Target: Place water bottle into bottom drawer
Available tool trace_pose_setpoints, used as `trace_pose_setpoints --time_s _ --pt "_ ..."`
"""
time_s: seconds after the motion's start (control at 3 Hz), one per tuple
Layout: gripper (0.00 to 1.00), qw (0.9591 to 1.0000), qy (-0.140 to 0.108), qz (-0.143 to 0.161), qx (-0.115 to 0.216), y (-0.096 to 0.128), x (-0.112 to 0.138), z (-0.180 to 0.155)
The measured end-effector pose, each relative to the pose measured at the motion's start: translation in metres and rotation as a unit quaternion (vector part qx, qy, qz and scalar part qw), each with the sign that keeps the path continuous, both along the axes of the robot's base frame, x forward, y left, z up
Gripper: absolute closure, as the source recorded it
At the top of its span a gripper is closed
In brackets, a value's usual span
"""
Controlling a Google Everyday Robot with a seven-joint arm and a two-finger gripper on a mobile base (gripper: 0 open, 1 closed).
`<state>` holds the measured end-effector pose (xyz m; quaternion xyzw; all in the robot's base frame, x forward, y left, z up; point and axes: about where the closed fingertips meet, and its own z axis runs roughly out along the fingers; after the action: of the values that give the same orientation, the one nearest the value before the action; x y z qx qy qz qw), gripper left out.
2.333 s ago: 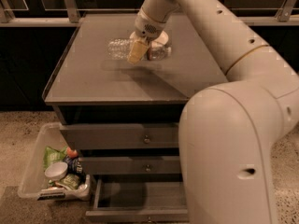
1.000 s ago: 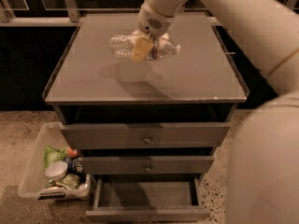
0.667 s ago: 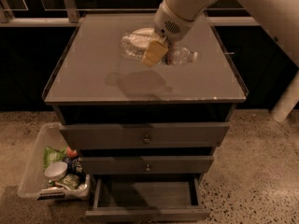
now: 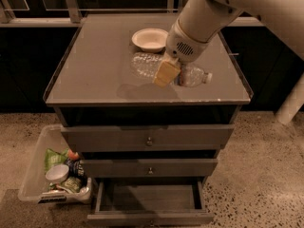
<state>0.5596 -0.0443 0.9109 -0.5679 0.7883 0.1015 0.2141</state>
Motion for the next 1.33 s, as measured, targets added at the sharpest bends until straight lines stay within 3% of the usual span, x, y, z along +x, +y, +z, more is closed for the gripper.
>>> trace_pose_setpoints --time_s 0.33,0.67,1.0,1.33 --pt "1.0 0.9996 0.017 -0.018 0.009 -0.01 -0.023 -0.014" --pt "1.0 0.9965 0.04 -0.058 0.044 -0.028 -0.071 -0.038" --pt "1.0 0.9894 0.057 -0.11 0.075 -0.057 -0.107 -0.081" --pt "1.0 0.9791 0.084 -0.153 0.104 -0.082 -0.123 -0.131"
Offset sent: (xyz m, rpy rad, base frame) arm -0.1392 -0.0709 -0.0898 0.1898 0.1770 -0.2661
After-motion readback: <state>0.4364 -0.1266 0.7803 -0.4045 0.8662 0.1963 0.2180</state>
